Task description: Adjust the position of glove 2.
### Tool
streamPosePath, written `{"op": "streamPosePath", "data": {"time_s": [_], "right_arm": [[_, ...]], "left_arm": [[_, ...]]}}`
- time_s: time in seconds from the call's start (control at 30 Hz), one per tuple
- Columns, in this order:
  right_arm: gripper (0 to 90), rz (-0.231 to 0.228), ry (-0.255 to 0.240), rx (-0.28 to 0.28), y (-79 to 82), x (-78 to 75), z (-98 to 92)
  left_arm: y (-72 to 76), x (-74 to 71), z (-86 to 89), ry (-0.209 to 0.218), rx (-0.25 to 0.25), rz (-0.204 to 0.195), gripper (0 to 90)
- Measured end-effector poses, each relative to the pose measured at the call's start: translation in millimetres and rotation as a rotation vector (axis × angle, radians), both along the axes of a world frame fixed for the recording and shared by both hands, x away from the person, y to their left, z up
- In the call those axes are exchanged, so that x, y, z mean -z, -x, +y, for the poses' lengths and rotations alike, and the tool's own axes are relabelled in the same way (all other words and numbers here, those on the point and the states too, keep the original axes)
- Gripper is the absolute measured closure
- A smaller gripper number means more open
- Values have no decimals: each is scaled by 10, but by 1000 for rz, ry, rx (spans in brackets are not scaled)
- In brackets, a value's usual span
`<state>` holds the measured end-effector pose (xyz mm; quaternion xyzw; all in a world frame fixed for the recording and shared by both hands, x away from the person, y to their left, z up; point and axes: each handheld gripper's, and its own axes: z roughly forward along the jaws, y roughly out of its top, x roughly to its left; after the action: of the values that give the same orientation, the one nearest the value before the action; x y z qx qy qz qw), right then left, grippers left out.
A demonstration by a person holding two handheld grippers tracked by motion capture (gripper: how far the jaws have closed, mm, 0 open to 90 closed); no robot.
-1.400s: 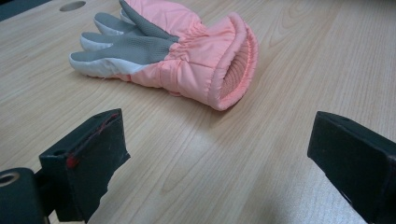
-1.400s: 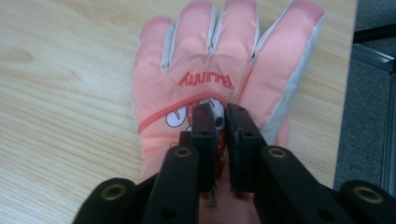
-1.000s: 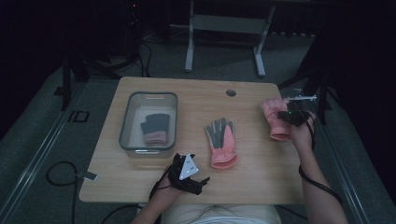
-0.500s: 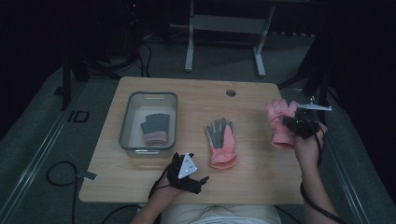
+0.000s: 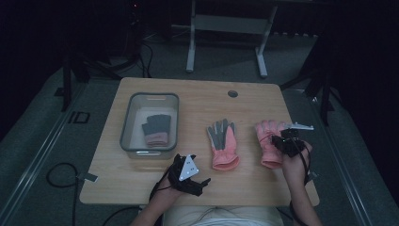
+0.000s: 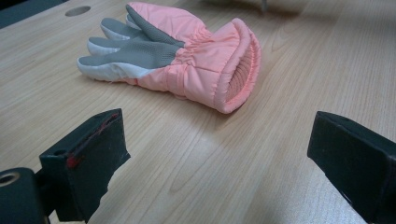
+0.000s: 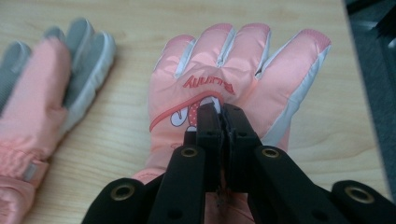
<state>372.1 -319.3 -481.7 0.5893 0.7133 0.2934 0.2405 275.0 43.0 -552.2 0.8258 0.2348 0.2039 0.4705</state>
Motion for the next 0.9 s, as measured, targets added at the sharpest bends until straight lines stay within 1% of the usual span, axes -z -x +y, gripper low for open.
{"op": "streamPosePath", "data": {"time_s": [0.03, 0.1, 0.13, 0.17, 0.23, 0.33, 0.43, 0.53, 0.57, 0.63, 0.7, 0.73, 0.77, 0.8, 0.83, 0.9], "right_arm": [[865, 12, 0, 3, -24, 55, -1], [865, 28, 20, 10, -52, 137, 8], [864, 32, 19, 12, -61, 167, 7], [864, 47, 13, 17, -74, 216, 8], [860, 57, 16, 17, -95, 294, 5], [851, 59, 5, 11, -105, 339, -26], [807, 69, 10, -9, -111, 387, -42], [742, 46, 43, -64, -103, 441, -61], [725, 47, 47, -78, -105, 448, -69], [685, 47, 60, -122, -111, 449, -92], [626, 46, 74, -170, -116, 446, -106], [590, 48, 71, -189, -116, 445, -116], [558, 51, 57, -206, -117, 445, -129], [534, 52, 46, -215, -118, 447, -140], [519, 48, 37, -233, -119, 453, -152], [510, 42, 35, -247, -117, 460, -161]], "left_arm": [[-1, 3, -1, -1, 0, 2, 42], [-7, 9, -3, -9, 1, 3, 42], [-7, 10, -6, -13, 3, 2, 42], [-6, 10, -9, -13, 2, 0, 42], [-4, 11, -11, -11, 3, 1, 42], [-3, 14, -10, -14, 5, 3, 42], [0, 14, -16, -21, 8, -1, 42], [3, 13, -16, -20, 8, -1, 42], [4, 14, -17, -16, 8, -2, 42], [3, 14, -16, -20, 7, 0, 42], [2, 15, -19, -20, 8, 1, 43], [1, 15, -19, -23, 9, -1, 43], [1, 16, -19, -23, 9, -1, 43], [-1, 18, -21, -20, 9, 1, 43], [-2, 19, -21, -21, 9, 2, 43], [0, 18, -25, -22, 8, 0, 43]]}}
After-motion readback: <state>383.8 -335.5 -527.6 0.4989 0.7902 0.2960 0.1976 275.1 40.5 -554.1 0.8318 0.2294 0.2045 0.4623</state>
